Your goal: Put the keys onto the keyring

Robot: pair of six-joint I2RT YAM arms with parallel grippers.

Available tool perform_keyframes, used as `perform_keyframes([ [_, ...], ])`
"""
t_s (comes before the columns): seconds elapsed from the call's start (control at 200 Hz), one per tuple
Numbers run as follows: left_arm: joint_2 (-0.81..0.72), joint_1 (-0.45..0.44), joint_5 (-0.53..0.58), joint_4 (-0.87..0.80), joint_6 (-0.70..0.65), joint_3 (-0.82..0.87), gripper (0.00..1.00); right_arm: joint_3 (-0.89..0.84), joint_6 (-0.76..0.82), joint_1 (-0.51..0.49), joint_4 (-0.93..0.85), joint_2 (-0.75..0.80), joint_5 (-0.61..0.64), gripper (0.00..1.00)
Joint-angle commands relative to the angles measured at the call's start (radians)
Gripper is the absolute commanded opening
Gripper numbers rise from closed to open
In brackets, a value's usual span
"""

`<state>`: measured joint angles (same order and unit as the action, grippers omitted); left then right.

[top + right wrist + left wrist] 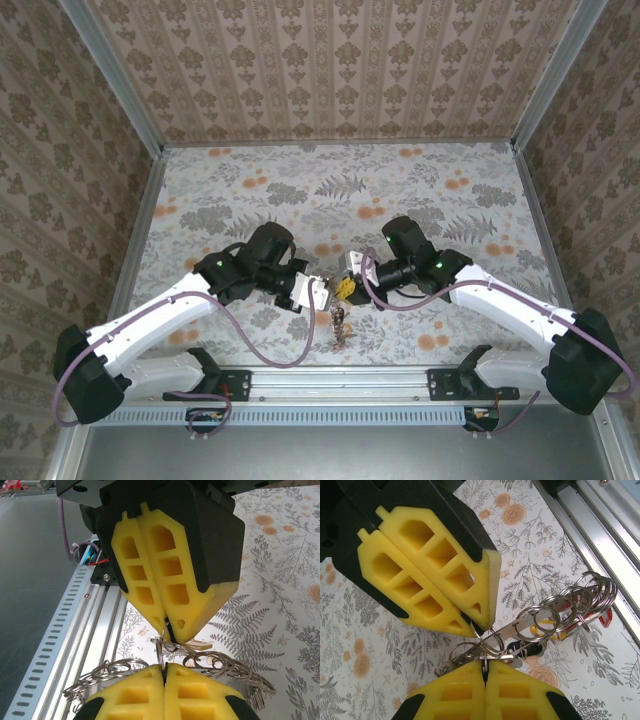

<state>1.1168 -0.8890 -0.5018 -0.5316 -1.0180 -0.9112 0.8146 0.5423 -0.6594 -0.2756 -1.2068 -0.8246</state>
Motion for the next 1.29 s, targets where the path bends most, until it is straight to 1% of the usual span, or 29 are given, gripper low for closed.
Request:
perform_keyframes([
  [0.0, -0.025, -0.004, -0.032, -0.012, -0.036, -0.003, 0.0, 0.041, -0.007, -0.006, -0.012, -0.007, -0.054, 0.0],
  [0.285, -0.019, -0.004, -0.033, -0.005, -0.044, -0.001, 0.0, 0.047, 0.001, -0.018, -0.024, -0.029, -0.055, 0.0],
  [0.37, -0.014, -0.005, -0.047, -0.027, -0.055, -0.013, 0.0, 0.051, 0.004, -0.019, -0.032, -0.034, -0.052, 0.0],
  [0.485, -0.008, -0.007, -0.056, -0.052, -0.077, -0.02, 0.0, 0.055, -0.007, -0.016, -0.028, -0.035, -0.041, 0.0],
  [0.7, -0.009, -0.008, -0.082, -0.057, -0.085, -0.013, 0.0, 0.082, -0.034, -0.013, -0.04, -0.042, -0.03, 0.0],
  [0.84, -0.016, -0.008, -0.08, -0.052, -0.086, -0.008, 0.0, 0.094, -0.05, -0.006, -0.052, -0.054, -0.027, 0.0],
  [0.995, -0.043, -0.014, -0.041, -0.021, -0.07, 0.01, 0.0, 0.092, -0.094, -0.002, -0.024, -0.049, -0.004, 0.0],
  [1.125, -0.066, -0.012, -0.032, 0.002, -0.054, 0.029, 0.0, 0.089, -0.156, 0.006, 0.025, -0.038, 0.009, 0.0],
  [1.29, -0.082, -0.012, -0.006, 0.024, -0.038, 0.052, 0.0, 0.077, -0.243, 0.017, 0.087, -0.028, -0.005, 0.0],
])
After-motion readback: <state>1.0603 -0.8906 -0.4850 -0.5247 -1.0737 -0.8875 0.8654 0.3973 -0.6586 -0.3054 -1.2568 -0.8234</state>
